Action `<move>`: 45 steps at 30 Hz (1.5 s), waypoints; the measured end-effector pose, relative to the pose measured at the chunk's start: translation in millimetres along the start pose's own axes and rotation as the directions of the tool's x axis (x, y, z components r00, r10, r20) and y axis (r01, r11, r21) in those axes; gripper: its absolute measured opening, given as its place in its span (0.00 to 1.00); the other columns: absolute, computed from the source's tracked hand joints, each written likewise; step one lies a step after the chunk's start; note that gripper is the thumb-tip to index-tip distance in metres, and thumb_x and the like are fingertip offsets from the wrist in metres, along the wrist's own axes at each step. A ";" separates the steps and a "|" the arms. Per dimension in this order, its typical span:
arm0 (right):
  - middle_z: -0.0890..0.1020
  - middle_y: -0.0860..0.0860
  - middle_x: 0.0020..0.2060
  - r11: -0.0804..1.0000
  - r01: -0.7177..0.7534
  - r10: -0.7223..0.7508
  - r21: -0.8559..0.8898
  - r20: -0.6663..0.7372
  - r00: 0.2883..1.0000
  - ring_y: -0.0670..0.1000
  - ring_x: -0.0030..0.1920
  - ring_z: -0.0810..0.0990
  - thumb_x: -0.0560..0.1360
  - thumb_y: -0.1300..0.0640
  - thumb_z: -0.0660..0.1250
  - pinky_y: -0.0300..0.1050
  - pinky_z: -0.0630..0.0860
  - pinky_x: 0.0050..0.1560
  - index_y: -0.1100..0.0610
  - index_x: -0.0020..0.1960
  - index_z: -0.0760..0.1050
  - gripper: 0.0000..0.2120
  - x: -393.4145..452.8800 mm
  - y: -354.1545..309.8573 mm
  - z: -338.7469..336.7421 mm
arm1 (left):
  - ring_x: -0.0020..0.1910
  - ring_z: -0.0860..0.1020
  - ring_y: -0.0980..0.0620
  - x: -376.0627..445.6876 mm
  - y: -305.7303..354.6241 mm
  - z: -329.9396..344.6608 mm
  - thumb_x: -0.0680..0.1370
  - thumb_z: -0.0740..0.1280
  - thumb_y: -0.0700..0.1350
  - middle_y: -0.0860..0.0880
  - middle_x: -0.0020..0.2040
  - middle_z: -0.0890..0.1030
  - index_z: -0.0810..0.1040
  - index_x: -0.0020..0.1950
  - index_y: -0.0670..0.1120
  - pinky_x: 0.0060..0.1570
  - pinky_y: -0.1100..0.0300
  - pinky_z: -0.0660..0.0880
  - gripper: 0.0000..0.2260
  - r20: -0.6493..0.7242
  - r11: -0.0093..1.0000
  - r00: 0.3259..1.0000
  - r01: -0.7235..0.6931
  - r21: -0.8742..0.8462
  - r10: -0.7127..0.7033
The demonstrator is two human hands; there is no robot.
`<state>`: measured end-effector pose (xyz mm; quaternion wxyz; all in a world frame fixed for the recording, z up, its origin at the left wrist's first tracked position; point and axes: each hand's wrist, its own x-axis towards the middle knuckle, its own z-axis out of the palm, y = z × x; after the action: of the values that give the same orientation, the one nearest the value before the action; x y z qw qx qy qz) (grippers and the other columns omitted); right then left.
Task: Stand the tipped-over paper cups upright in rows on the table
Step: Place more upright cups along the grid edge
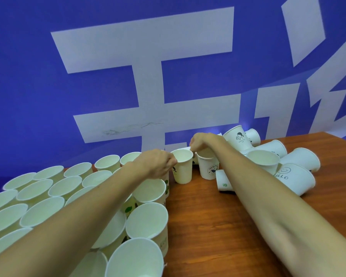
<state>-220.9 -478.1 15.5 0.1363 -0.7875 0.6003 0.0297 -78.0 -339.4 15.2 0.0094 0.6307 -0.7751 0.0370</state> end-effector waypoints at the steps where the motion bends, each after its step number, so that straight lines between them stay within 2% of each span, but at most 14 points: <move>1: 0.78 0.51 0.57 1.000 0.007 -0.007 -0.011 -0.010 1.000 0.58 0.59 0.73 0.55 0.45 0.71 0.57 0.72 0.62 0.48 0.39 0.75 0.15 -1.8 0.3 -0.4 | 0.49 0.77 0.50 -0.1 0.6 -0.8 0.84 0.52 0.54 0.47 0.52 0.79 0.77 0.55 0.47 0.46 0.58 0.71 0.17 0.000 1.000 1.000 0.003 0.002 -0.003; 6: 0.75 0.53 0.53 0.998 0.054 -0.056 -0.019 -0.153 0.987 0.58 0.59 0.70 0.71 0.46 0.70 0.54 0.64 0.63 0.52 0.46 0.72 0.12 -3.8 3.2 2.9 | 0.48 0.78 0.49 -0.3 3.3 -2.7 0.83 0.53 0.54 0.46 0.50 0.81 0.79 0.56 0.46 0.48 0.56 0.75 0.18 -0.010 1.000 1.000 0.020 0.017 -0.020; 11: 0.77 0.51 0.56 0.988 0.051 -0.049 -0.147 0.017 0.999 0.55 0.53 0.77 0.66 0.44 0.73 0.49 0.74 0.49 0.51 0.54 0.72 0.21 -8.0 2.5 -6.3 | 0.45 0.78 0.49 0.9 4.8 -3.4 0.83 0.54 0.54 0.46 0.48 0.80 0.79 0.54 0.45 0.43 0.57 0.74 0.18 -0.019 0.999 0.999 0.032 0.030 -0.031; 14: 0.77 0.51 0.56 0.987 0.038 -0.039 -0.157 -0.004 0.999 0.55 0.54 0.78 0.66 0.45 0.73 0.49 0.73 0.49 0.53 0.56 0.73 0.23 -5.2 3.0 -4.4 | 0.44 0.77 0.50 0.6 5.1 -2.7 0.83 0.53 0.54 0.47 0.47 0.80 0.78 0.53 0.46 0.41 0.59 0.71 0.18 -0.023 0.999 0.999 0.033 0.043 -0.032; 17: 0.77 0.53 0.56 0.999 0.032 -0.033 -0.014 -0.110 0.993 0.55 0.55 0.74 0.68 0.46 0.73 0.52 0.68 0.57 0.54 0.57 0.70 0.23 -5.1 4.0 -2.0 | 0.43 0.77 0.49 0.1 5.3 -2.5 0.83 0.53 0.54 0.46 0.47 0.80 0.79 0.53 0.46 0.41 0.59 0.70 0.18 -0.033 0.997 0.999 0.035 0.066 -0.033; 19: 0.76 0.53 0.54 0.992 0.050 -0.023 0.115 -0.220 0.975 0.55 0.54 0.73 0.69 0.47 0.72 0.52 0.65 0.56 0.54 0.57 0.69 0.23 -7.3 7.9 -4.8 | 0.44 0.78 0.48 -0.6 7.1 -2.9 0.83 0.53 0.53 0.46 0.48 0.81 0.79 0.54 0.46 0.41 0.57 0.71 0.17 -0.054 0.995 0.998 0.038 0.092 -0.033; 23: 0.75 0.55 0.57 0.900 0.163 -0.004 0.405 -0.365 0.931 0.56 0.54 0.75 0.66 0.45 0.71 0.54 0.73 0.56 0.55 0.61 0.68 0.29 -16.9 12.7 -13.7 | 0.54 0.78 0.46 -3.0 13.1 -7.0 0.83 0.54 0.55 0.45 0.59 0.80 0.73 0.67 0.50 0.50 0.55 0.73 0.18 -0.101 0.991 0.992 0.080 0.103 -0.069; 27: 0.72 0.56 0.61 0.786 0.289 -0.006 0.546 -0.461 0.887 0.58 0.57 0.75 0.66 0.44 0.69 0.59 0.76 0.57 0.55 0.69 0.63 0.35 -43.6 11.1 -22.7 | 0.60 0.76 0.44 -7.6 17.1 -20.4 0.83 0.53 0.56 0.44 0.65 0.77 0.62 0.75 0.50 0.54 0.52 0.73 0.22 -0.136 0.978 0.981 0.154 0.140 -0.135; 30: 0.71 0.55 0.61 0.718 0.327 -0.027 0.614 -0.445 0.895 0.58 0.59 0.74 0.69 0.48 0.71 0.56 0.76 0.59 0.55 0.73 0.57 0.38 -70.6 11.6 -26.7 | 0.60 0.77 0.44 -16.1 22.6 -33.7 0.82 0.57 0.56 0.44 0.67 0.74 0.53 0.78 0.48 0.52 0.53 0.75 0.28 -0.216 0.974 0.962 0.193 0.117 -0.165; 33: 0.74 0.54 0.58 0.717 0.350 -0.127 0.603 -0.381 0.916 0.55 0.56 0.76 0.70 0.49 0.71 0.50 0.77 0.53 0.55 0.68 0.61 0.32 -102.9 9.2 -25.3 | 0.64 0.73 0.44 -28.3 28.3 -44.2 0.79 0.64 0.55 0.43 0.72 0.68 0.50 0.78 0.48 0.57 0.50 0.74 0.34 -0.354 0.990 0.932 0.116 0.082 -0.080; 36: 0.75 0.51 0.60 0.727 0.375 -0.186 0.575 -0.362 0.914 0.54 0.59 0.75 0.69 0.48 0.71 0.52 0.76 0.57 0.53 0.67 0.67 0.30 -127.9 5.8 -18.0 | 0.66 0.70 0.43 -37.8 35.9 -49.9 0.76 0.67 0.56 0.45 0.73 0.66 0.50 0.79 0.52 0.61 0.49 0.71 0.37 -0.389 0.995 0.921 -0.001 0.096 0.038; 40: 0.72 0.49 0.68 0.660 0.408 -0.207 0.630 -0.370 0.906 0.53 0.68 0.69 0.63 0.45 0.71 0.54 0.72 0.65 0.47 0.73 0.62 0.41 -146.2 3.1 -3.5 | 0.57 0.75 0.46 -46.9 55.2 -51.6 0.75 0.69 0.52 0.47 0.65 0.73 0.54 0.78 0.55 0.49 0.57 0.70 0.36 -0.342 0.994 0.934 -0.091 0.061 0.107; 42: 0.70 0.50 0.70 0.629 0.423 -0.202 0.652 -0.388 0.899 0.53 0.70 0.68 0.60 0.44 0.71 0.55 0.71 0.67 0.46 0.76 0.57 0.47 -150.7 4.1 1.1 | 0.55 0.76 0.47 -49.7 61.0 -52.0 0.75 0.69 0.52 0.48 0.65 0.73 0.57 0.76 0.55 0.46 0.58 0.70 0.33 -0.332 0.996 0.939 -0.089 0.016 0.089; 45: 0.72 0.49 0.66 0.565 0.475 -0.187 0.675 -0.456 0.870 0.53 0.67 0.71 0.63 0.44 0.74 0.53 0.72 0.66 0.45 0.77 0.56 0.46 -152.4 8.9 7.3 | 0.49 0.76 0.51 -51.1 63.3 -50.9 0.75 0.69 0.53 0.50 0.60 0.75 0.68 0.68 0.53 0.41 0.62 0.68 0.22 -0.343 0.995 0.936 -0.094 -0.023 0.080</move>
<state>-270.8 -335.6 38.9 0.3577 -0.7452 0.4068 -0.3890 -131.1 -273.2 59.9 0.1545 0.5795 -0.7894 0.1313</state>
